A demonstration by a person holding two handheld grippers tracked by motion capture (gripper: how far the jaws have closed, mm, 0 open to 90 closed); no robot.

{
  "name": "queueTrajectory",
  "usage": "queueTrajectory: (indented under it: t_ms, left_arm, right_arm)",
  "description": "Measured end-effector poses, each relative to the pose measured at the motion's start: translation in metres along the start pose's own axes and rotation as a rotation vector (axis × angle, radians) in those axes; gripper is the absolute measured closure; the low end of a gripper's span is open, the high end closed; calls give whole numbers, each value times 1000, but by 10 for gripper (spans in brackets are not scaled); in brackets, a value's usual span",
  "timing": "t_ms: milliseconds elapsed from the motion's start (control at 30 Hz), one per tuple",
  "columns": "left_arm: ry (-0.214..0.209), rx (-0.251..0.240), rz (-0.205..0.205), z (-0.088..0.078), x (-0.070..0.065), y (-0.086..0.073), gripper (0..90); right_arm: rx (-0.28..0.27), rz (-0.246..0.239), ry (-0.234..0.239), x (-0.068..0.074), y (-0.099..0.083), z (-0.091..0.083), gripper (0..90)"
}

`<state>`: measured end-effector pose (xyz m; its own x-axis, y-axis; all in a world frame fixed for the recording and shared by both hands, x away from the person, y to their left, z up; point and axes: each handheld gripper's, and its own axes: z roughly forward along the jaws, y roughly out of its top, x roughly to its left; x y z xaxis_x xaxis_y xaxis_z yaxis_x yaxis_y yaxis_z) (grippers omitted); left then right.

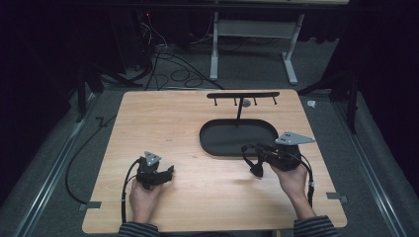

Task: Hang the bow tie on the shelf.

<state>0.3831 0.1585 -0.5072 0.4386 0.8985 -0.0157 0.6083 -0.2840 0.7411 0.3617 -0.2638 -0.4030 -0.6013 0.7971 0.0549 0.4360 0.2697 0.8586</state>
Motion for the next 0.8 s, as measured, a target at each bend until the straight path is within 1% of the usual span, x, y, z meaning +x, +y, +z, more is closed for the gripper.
queueTrajectory:
  t_ms: [67, 100, 267, 533, 800]
  left_arm:
    - [0, 0, 0, 0, 0, 0, 283]
    - [0, 0, 0, 0, 0, 0, 283]
    - [0, 0, 0, 0, 0, 0, 284]
    - [0, 0, 0, 0, 0, 0, 284]
    - [0, 0, -1, 0, 0, 0, 284]
  right_arm:
    - [-2, 4, -3, -1, 1, 0, 803]
    - [-14, 18, -6, -4, 3, -1, 802]
    - [-26, 28, -17, -9, 9, -2, 803]
    - [-43, 31, -46, -18, 21, -5, 802]
    - [-56, 35, -58, -25, 33, -5, 803]
